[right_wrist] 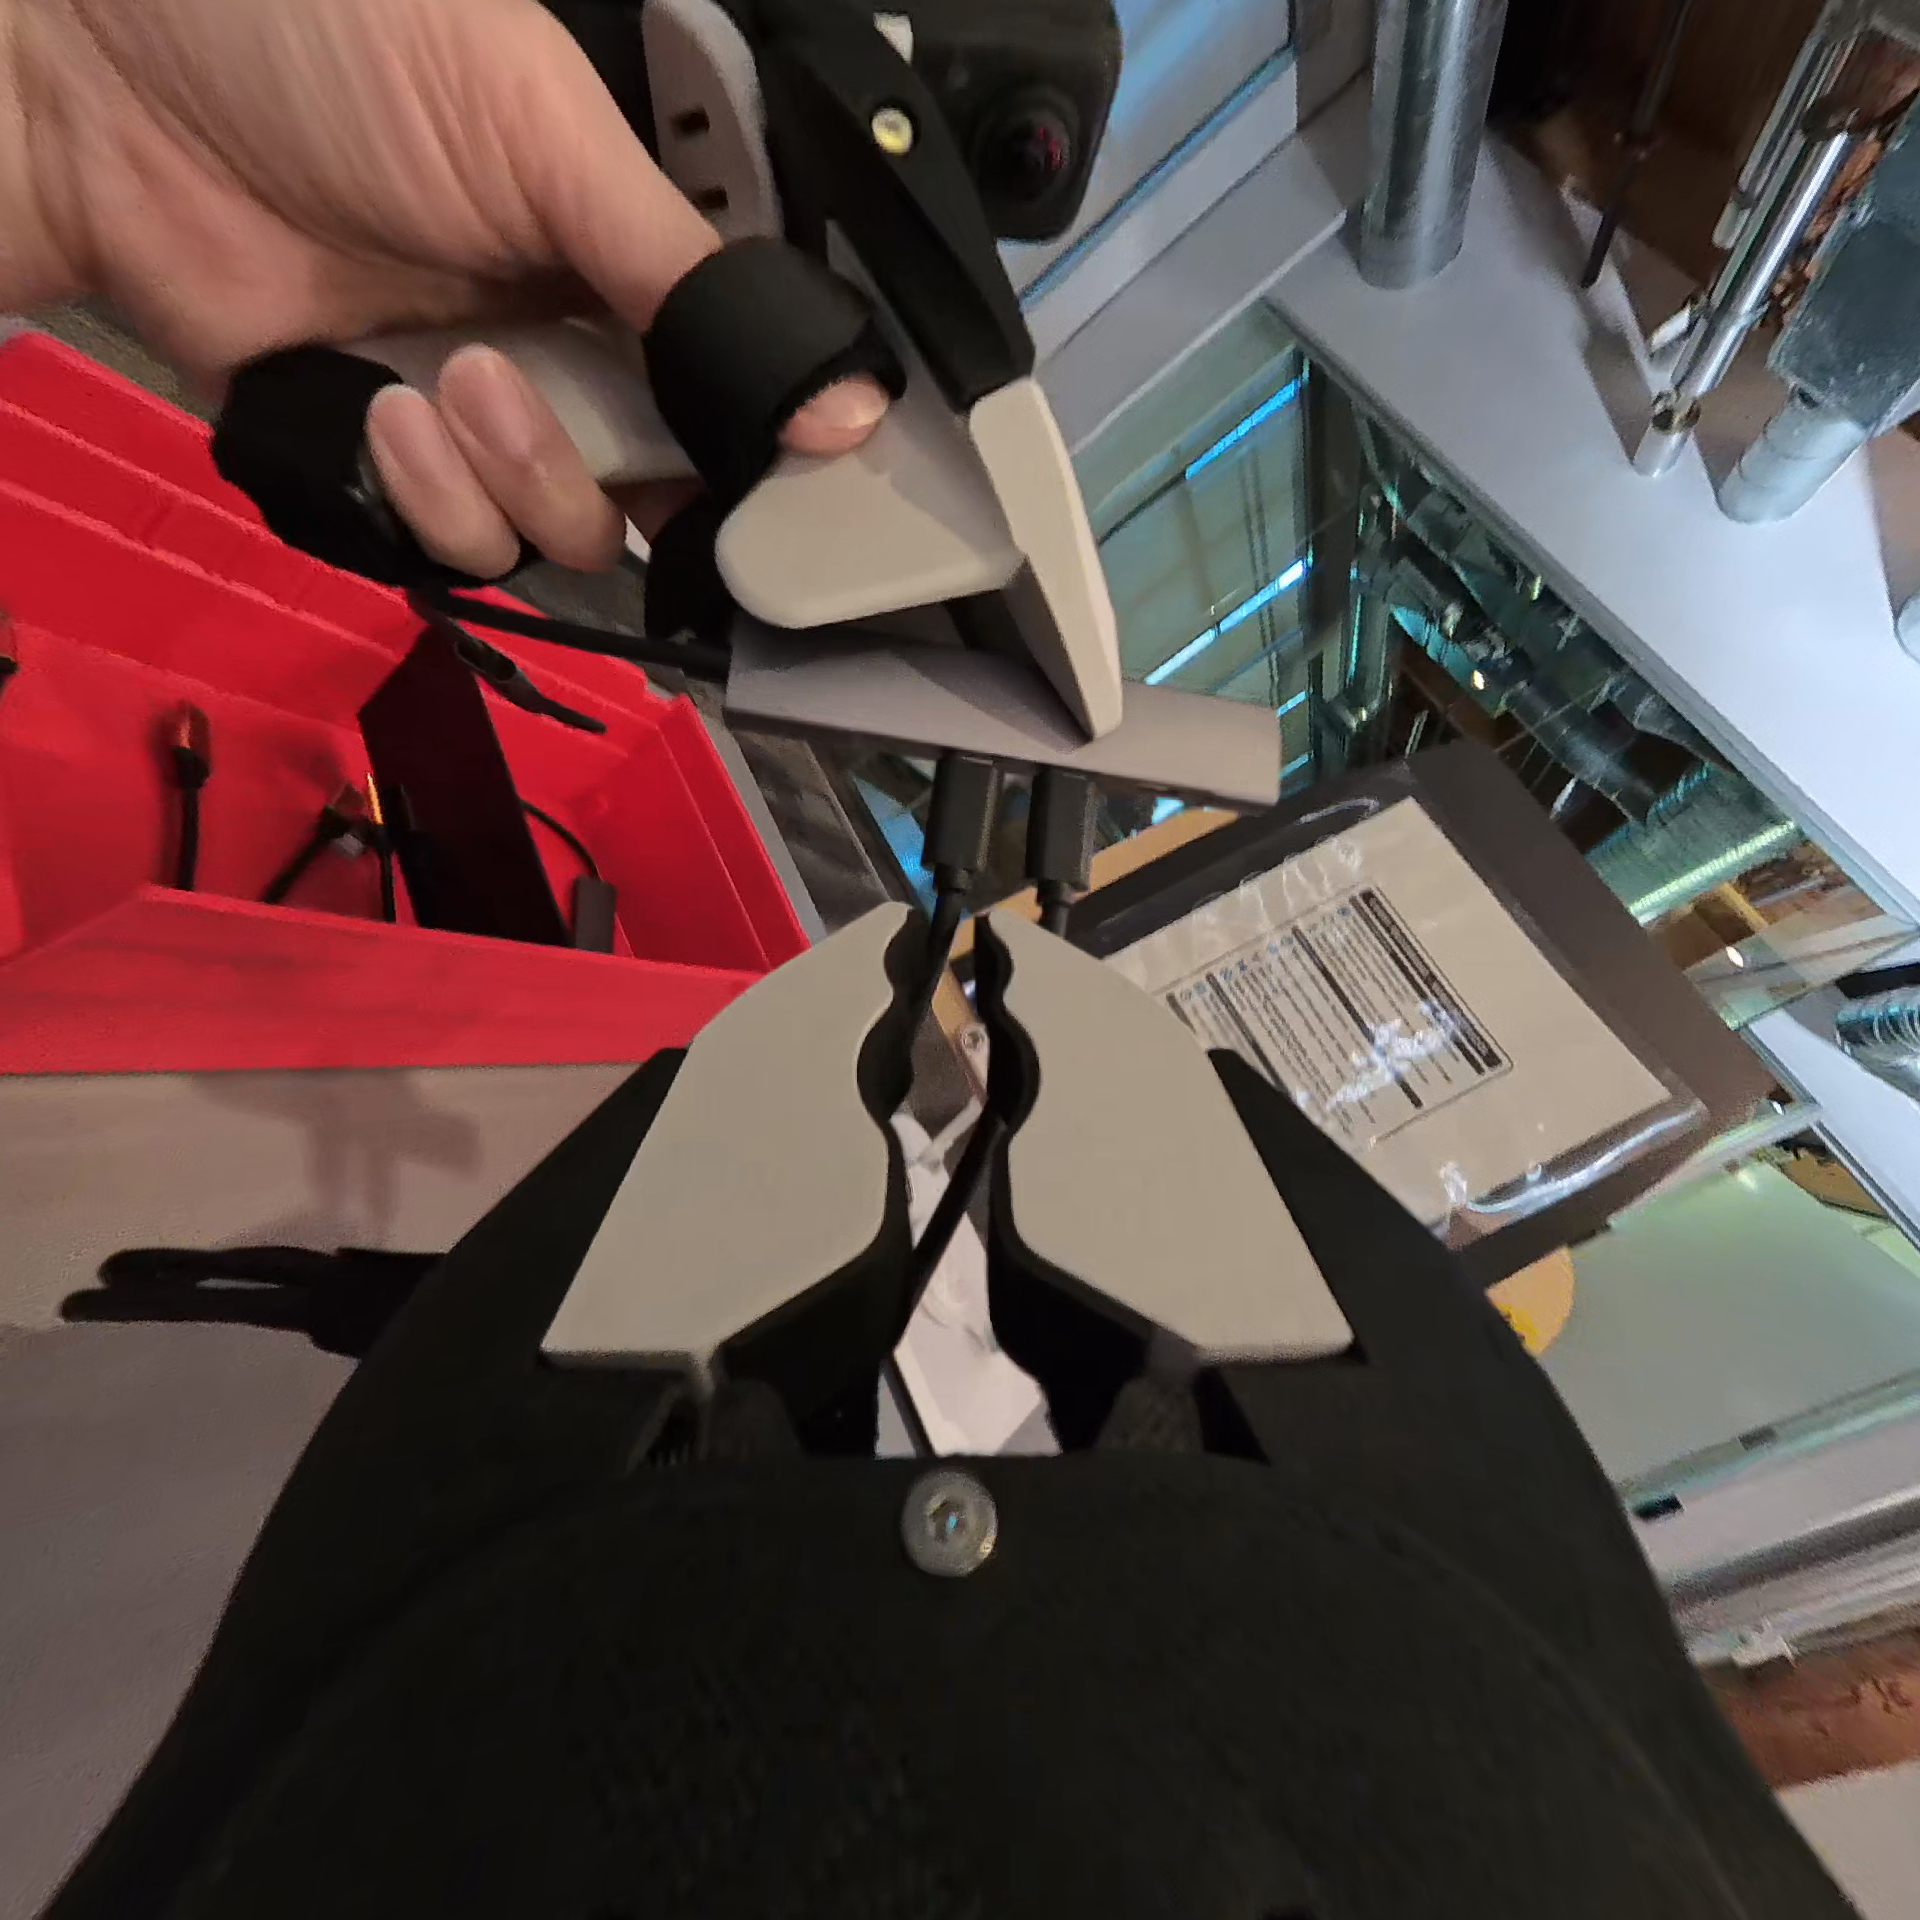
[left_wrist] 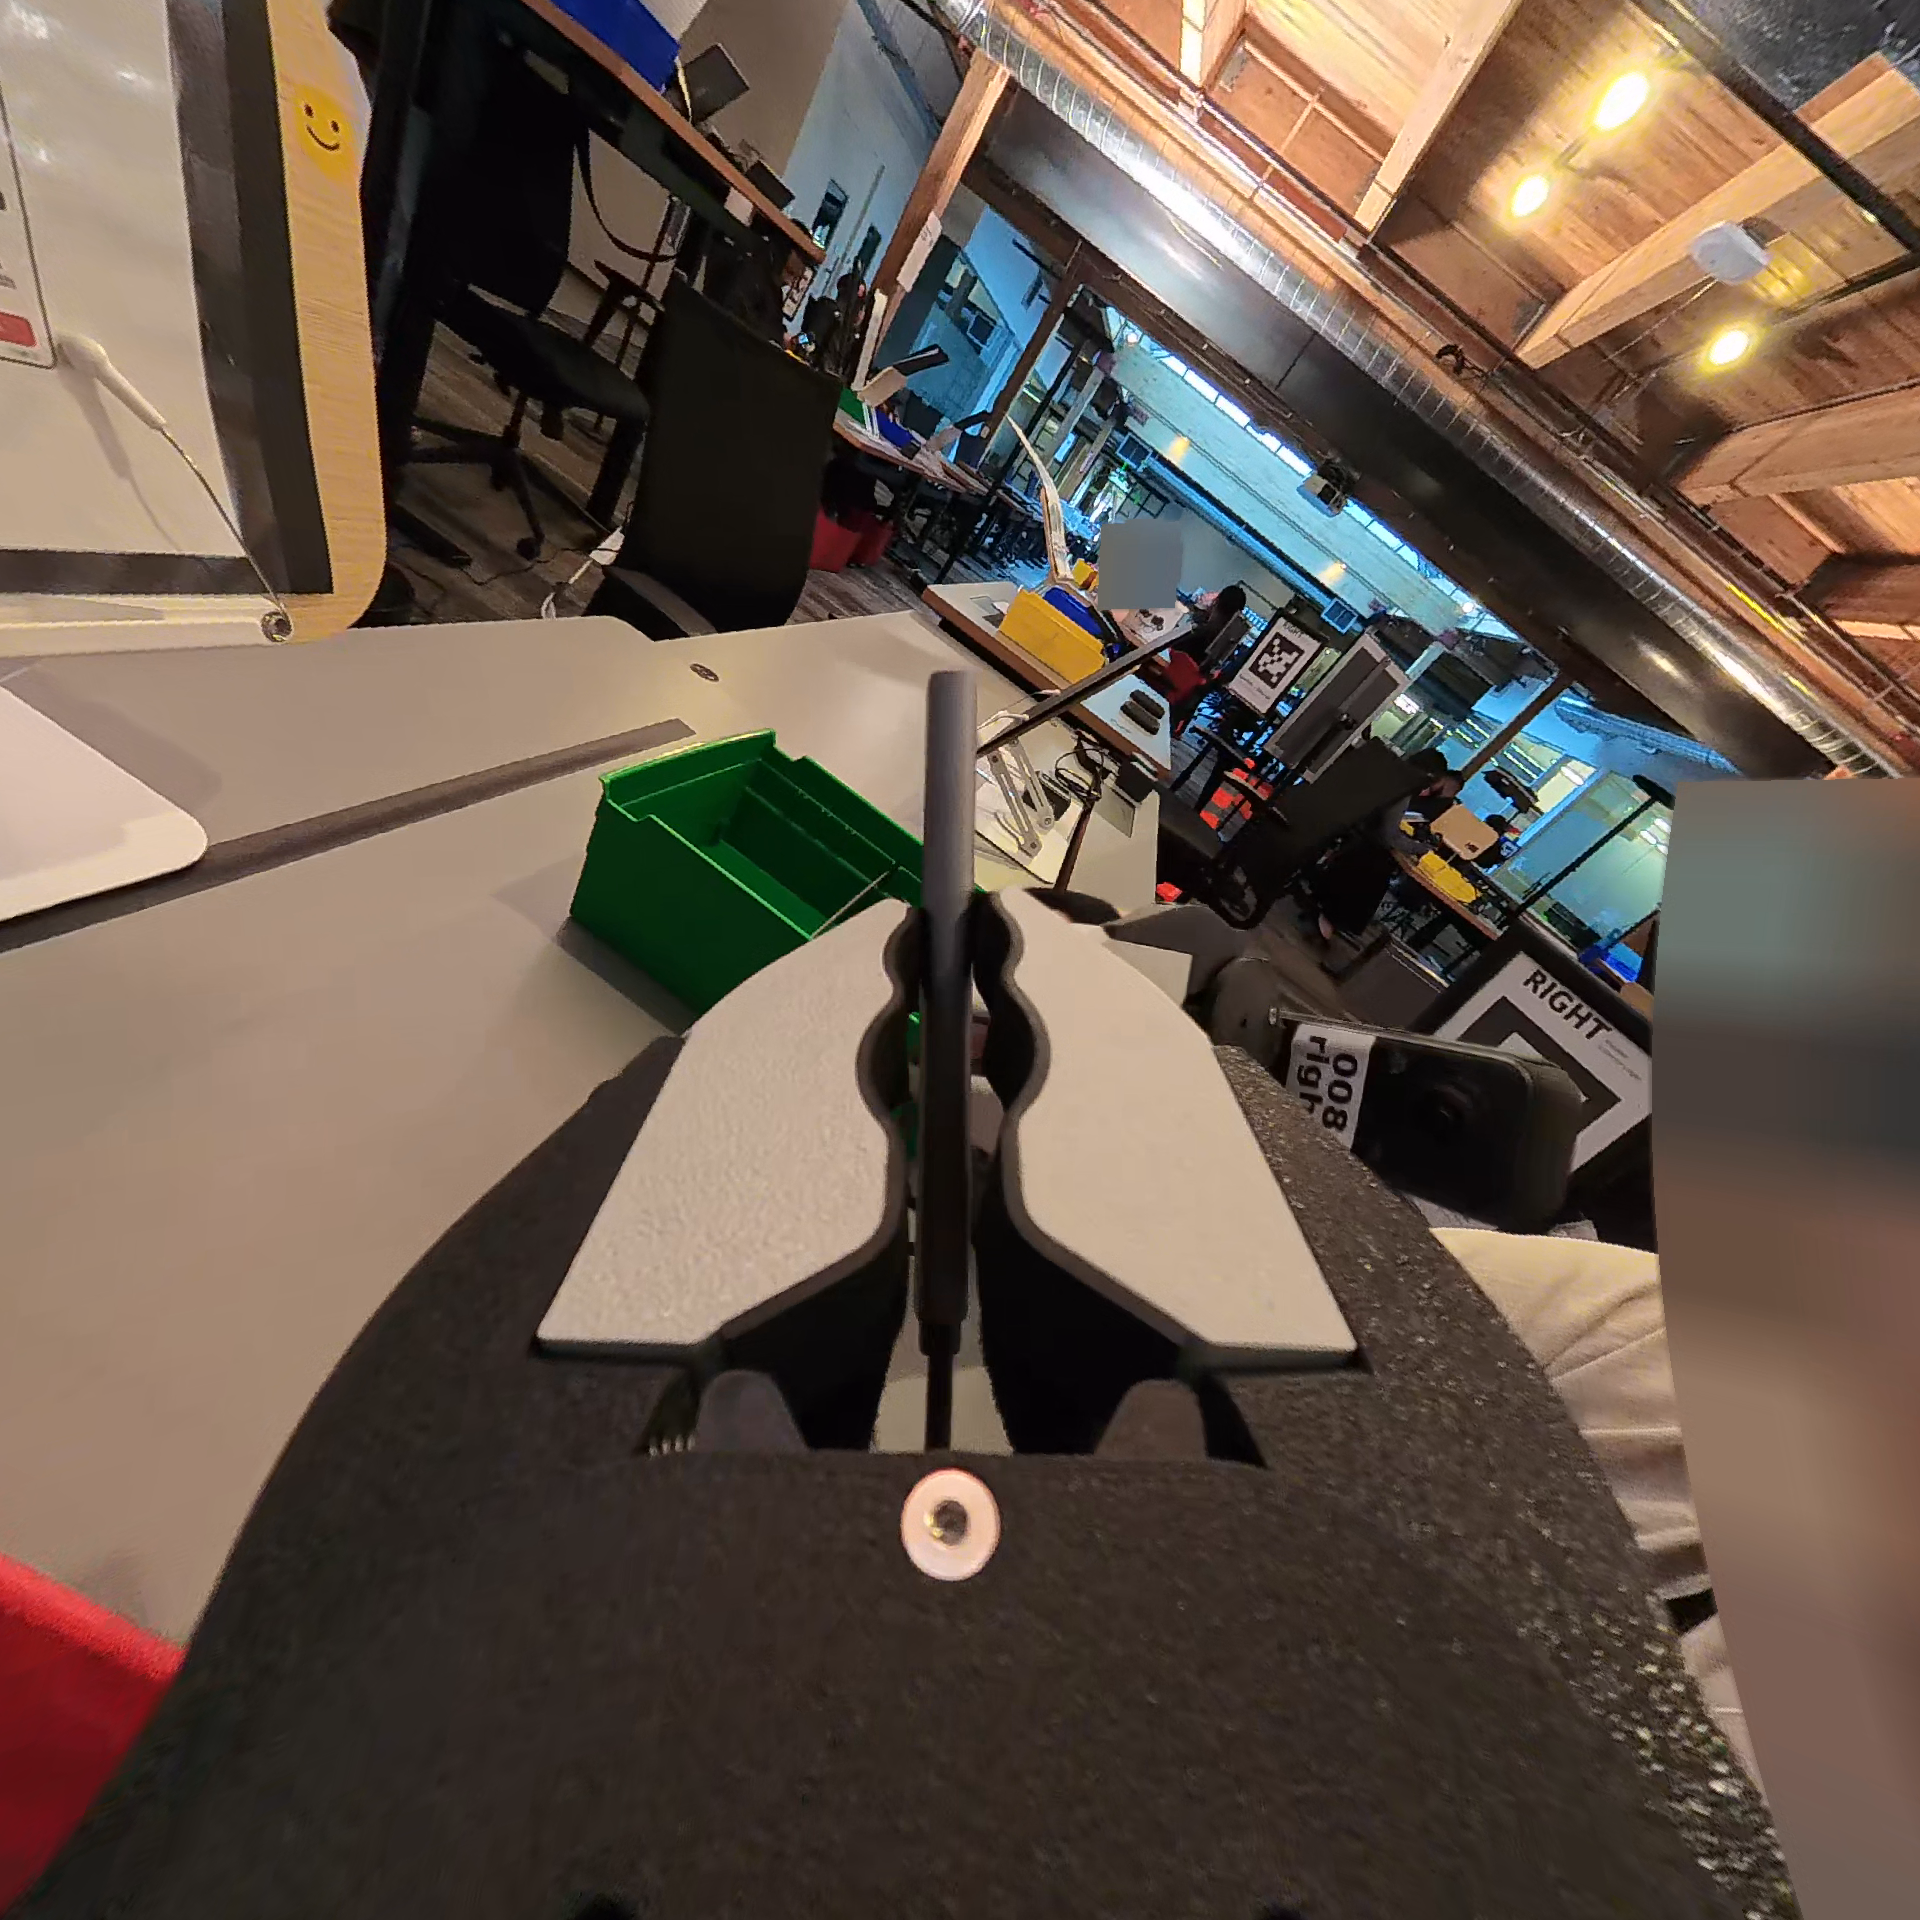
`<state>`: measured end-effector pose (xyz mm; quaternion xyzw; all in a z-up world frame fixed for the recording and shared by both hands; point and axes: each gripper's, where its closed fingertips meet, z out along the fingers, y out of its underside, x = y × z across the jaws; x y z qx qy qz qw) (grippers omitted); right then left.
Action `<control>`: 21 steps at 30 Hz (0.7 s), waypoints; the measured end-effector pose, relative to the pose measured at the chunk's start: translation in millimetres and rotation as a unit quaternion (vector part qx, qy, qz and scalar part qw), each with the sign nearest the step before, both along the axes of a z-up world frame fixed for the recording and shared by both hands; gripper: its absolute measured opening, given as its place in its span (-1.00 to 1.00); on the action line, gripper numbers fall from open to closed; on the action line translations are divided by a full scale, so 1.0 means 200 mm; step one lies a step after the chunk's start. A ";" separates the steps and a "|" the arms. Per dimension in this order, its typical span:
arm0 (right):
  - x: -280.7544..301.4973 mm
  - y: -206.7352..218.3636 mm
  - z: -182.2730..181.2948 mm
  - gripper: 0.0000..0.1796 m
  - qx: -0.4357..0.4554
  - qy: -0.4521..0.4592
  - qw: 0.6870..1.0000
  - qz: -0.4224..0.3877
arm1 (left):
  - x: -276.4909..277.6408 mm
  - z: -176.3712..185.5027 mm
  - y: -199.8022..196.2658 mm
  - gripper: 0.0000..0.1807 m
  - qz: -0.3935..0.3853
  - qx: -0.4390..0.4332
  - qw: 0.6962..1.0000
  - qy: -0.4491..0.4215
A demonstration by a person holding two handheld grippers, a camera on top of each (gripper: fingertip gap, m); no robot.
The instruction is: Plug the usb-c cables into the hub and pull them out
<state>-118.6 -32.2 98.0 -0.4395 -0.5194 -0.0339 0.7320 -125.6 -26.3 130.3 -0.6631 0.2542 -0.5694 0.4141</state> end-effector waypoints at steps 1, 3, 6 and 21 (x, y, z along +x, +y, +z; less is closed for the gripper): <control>0.00 0.01 -0.01 -0.89 -0.006 -0.007 1.000 -0.010 | 0.01 0.00 0.00 -0.91 0.001 0.000 1.000 0.002; 0.00 0.03 -0.02 -0.90 -0.008 -0.013 1.000 -0.027 | 0.03 -0.01 0.00 -0.91 0.005 0.004 1.000 0.009; 0.02 0.04 -0.01 -0.93 -0.004 -0.007 0.999 -0.037 | 0.05 -0.01 -0.01 -0.90 0.006 0.021 1.000 0.019; 0.08 0.05 0.03 -0.95 0.030 -0.035 0.996 -0.071 | 0.04 -0.08 -0.06 -0.90 -0.003 0.052 0.993 0.103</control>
